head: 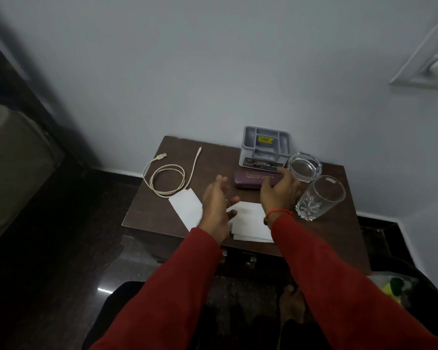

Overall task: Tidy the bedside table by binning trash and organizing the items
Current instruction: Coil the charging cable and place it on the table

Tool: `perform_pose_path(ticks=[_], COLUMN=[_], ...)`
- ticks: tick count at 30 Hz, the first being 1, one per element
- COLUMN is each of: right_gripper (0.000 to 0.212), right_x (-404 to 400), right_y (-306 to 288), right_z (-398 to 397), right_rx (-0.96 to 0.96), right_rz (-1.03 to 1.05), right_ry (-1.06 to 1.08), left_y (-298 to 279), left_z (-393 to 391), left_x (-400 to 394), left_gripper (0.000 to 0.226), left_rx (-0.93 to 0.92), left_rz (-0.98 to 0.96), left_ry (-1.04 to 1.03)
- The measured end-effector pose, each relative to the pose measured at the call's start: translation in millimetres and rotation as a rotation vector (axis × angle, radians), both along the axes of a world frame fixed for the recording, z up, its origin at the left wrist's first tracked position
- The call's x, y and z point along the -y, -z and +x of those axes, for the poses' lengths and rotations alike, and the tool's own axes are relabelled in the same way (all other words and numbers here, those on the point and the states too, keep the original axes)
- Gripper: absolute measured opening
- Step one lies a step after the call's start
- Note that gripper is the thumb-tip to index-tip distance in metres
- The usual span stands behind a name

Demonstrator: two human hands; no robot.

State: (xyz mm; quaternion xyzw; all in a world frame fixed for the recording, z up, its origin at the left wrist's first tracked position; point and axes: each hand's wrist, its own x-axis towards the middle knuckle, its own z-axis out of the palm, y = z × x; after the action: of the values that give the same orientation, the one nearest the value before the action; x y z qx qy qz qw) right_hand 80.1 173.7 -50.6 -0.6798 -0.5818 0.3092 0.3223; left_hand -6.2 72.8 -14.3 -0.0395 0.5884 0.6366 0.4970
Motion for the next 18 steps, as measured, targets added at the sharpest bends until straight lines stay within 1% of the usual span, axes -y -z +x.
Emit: perform_pose_path(ticks=[1, 3, 5, 7, 10, 12, 14, 16, 18], right_gripper=[0.045, 0.045, 0.042, 0.036, 0.031, 0.031, 0.029, 0.026, 0.022], right_x=[7, 18, 26, 33, 38, 37, 34, 28, 21], right_y=[-1, 0, 2, 4, 6, 8, 9, 8, 9], right_z=[0, -5, -10, -16, -32, -49, -71, -96, -120], right_rx=[0.019, -0.02, -0.075, -0.089, -0.03, 0.024, 0.062, 0.095, 0.155], right_rz=[0.053, 0.135, 0.196, 0.246, 0.287, 0.283, 0.244, 0.192, 0.137], right_ry=[-0.053, -0.172, -0.299, -0.428, -0.638, -0.767, -0.848, -0.868, -0.846], left_y=[-1, -5, -8, -9, -7, -5, -4, -7, -10], left_z=[0, -3, -12, -25, -48, -63, -73, -76, -75], left_x=[0, 1, 1, 2, 5, 8, 12, 14, 15], left_gripper=[0.027, 0.026, 0.019, 0.01, 0.021, 0.031, 0.036, 0.039, 0.039], left_rx=[-0.01, -0.062, -0.154, -0.267, -0.346, -0.317, -0.247, -0.184, -0.132], left_rz=[0.004, 0.015, 0.028, 0.047, 0.055, 0.036, 0.022, 0.019, 0.018], left_ry=[-0.008, -0.045, -0.111, -0.194, -0.314, -0.41, -0.519, -0.591, -0.611])
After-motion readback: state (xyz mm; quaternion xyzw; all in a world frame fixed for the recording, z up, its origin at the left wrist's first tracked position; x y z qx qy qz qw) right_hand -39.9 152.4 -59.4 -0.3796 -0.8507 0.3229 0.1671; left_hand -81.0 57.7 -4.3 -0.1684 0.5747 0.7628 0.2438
